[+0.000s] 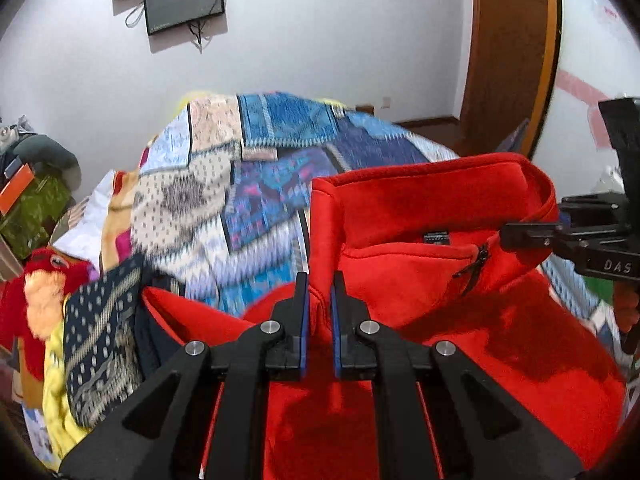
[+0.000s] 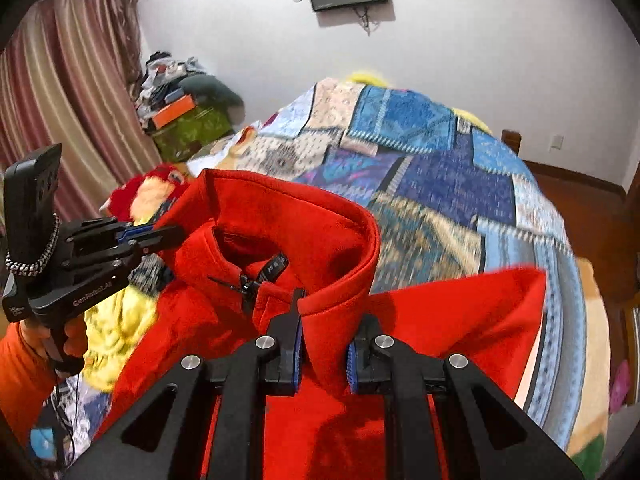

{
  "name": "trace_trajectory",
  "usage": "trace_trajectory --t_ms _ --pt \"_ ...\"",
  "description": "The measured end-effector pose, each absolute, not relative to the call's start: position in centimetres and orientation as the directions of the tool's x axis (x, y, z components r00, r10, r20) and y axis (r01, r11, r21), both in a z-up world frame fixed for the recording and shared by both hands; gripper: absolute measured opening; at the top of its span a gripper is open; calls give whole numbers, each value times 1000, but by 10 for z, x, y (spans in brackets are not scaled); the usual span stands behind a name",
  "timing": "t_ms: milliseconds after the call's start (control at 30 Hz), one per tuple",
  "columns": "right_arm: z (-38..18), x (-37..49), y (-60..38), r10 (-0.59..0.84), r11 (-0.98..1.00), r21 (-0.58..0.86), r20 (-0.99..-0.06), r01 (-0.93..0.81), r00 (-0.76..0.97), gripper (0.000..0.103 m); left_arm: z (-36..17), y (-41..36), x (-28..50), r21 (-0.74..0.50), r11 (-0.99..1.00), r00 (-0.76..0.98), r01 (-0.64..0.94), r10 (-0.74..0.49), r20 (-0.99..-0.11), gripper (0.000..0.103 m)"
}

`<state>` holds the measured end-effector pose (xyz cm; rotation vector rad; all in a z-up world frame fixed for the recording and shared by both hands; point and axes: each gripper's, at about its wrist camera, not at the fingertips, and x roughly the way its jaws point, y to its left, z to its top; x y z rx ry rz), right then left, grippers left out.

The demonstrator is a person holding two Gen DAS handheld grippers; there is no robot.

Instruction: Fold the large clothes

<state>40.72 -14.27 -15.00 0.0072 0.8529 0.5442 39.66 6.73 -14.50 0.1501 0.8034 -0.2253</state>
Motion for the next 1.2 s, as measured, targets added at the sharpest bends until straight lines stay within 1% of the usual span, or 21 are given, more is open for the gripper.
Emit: trace_trajectory --t_ms 167,300,433,500,567,700,733,833,933,1000,1067,1200 --pt "-174 366 -140 448 862 213 -746 -461 493 13 -176 66 363 22 968 616 252 -143 -774 10" --pt "-197 342 -136 411 865 176 -785 -470 463 14 -209 64 342 18 967 555 254 -130 -822 10" --pt "-210 328 -138 394 873 180 -809 -453 436 14 -234 63 323 11 968 510 250 -122 -852 11" --pt "-214 321 -139 381 874 174 -825 -453 418 15 -240 63 315 10 968 499 249 -119 -858 13" --pt "-216 314 -141 351 879 151 -846 -451 401 16 -245 62 305 26 968 491 249 -103 -865 23" --pt "-210 296 -150 337 875 126 -852 -468 401 16 -250 70 288 49 974 496 223 -70 -865 37" --pt "-208 291 -153 333 874 117 -851 -472 406 16 -249 75 283 44 976 497 211 -68 -865 42" --pt "-203 280 -166 322 873 101 -854 -476 408 16 -246 87 271 34 980 492 195 -68 -868 43" --pt "-193 276 -180 306 885 88 -849 -457 430 16 -237 99 263 60 981 502 184 -41 -864 44" --pt "-180 279 -192 317 894 103 -833 -436 453 16 -226 108 260 77 983 521 167 -22 -853 45" --pt "-165 287 -201 343 901 139 -809 -411 477 16 -215 116 259 89 985 545 145 -4 -838 52" --pt "-145 311 -199 394 896 198 -767 -398 505 16 -190 128 273 113 989 605 96 32 -795 58"
